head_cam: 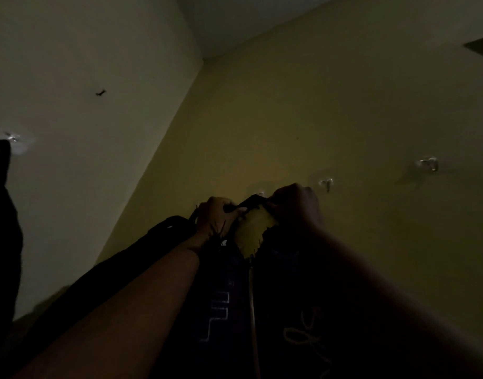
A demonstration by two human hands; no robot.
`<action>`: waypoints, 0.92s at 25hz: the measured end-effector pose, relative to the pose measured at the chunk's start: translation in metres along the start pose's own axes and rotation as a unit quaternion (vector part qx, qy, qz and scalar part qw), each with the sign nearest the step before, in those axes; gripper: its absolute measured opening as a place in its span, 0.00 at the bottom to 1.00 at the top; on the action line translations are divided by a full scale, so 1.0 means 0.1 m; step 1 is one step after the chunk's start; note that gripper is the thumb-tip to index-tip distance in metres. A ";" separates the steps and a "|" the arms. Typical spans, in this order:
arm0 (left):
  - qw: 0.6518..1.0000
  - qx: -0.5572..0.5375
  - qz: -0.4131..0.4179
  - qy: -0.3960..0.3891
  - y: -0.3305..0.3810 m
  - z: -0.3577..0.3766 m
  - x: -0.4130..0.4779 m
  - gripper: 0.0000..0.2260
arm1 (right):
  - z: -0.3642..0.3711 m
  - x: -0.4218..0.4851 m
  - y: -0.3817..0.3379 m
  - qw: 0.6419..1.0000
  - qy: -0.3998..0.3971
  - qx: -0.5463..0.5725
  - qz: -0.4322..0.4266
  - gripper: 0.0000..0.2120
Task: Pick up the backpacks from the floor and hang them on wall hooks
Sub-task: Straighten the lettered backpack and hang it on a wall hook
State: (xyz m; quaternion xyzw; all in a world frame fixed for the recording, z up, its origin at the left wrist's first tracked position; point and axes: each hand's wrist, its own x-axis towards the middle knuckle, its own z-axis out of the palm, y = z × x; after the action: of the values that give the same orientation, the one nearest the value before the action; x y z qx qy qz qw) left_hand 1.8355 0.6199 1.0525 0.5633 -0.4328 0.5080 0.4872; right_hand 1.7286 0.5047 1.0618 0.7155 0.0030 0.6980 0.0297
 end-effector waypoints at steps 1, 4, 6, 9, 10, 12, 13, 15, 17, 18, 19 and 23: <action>1.000 -0.009 -0.005 -0.008 0.06 -0.02 -0.04 0.14 | -0.02 -0.06 0.00 1.000 0.005 -0.007 -0.007 0.17; 0.998 0.010 -0.022 -0.051 0.20 -0.18 -0.21 0.18 | -0.09 -0.25 -0.05 1.000 -0.030 -0.001 0.001 0.16; 0.996 0.033 -0.036 -0.074 0.31 -0.31 -0.31 0.16 | -0.18 -0.37 -0.11 0.997 -0.061 0.050 0.026 0.17; 0.991 0.053 -0.081 -0.092 0.52 -0.49 -0.58 0.17 | -0.39 -0.60 -0.19 0.977 -0.112 0.162 0.080 0.18; 0.990 0.041 -0.103 -0.090 0.58 -0.53 -0.66 0.17 | -0.46 -0.66 -0.22 0.970 -0.127 0.187 0.094 0.19; 0.987 -0.006 -0.148 -0.062 0.71 -0.60 -0.83 0.17 | -0.55 -0.81 -0.26 0.959 -0.137 0.215 0.121 0.21; 0.984 -0.023 -0.169 -0.046 0.78 -0.63 -0.92 0.16 | -0.62 -0.91 -0.28 0.954 -0.131 0.235 0.136 0.21; 0.979 -0.038 -0.197 -0.038 0.98 -0.74 -1.13 0.16 | -0.86 -1.13 -0.38 0.937 -0.129 0.279 0.167 0.21; 0.973 -0.067 -0.218 -0.041 1.14 -0.83 -1.41 0.16 | -1.09 -1.40 -0.49 0.921 -0.135 0.315 0.187 0.20; 0.968 -0.085 -0.234 -0.038 1.24 -0.92 -1.56 0.16 | -1.23 -1.53 -0.56 0.912 -0.133 0.333 0.200 0.20; 0.960 -0.103 -0.257 -0.029 1.34 -1.03 -1.74 0.17 | -1.38 -1.67 -0.65 0.899 -0.138 0.353 0.220 0.20; 0.943 -0.104 -0.316 -0.002 1.74 -1.60 -2.57 0.17 | -1.93 -2.46 -1.11 0.800 -0.226 0.454 0.322 0.20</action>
State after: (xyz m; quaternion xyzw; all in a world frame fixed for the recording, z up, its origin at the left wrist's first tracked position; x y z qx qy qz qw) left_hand 1.6125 0.7502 0.8172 0.6184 -0.2844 0.2787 0.6775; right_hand 1.5341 0.6121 0.8157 0.7446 0.0819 0.4044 -0.5247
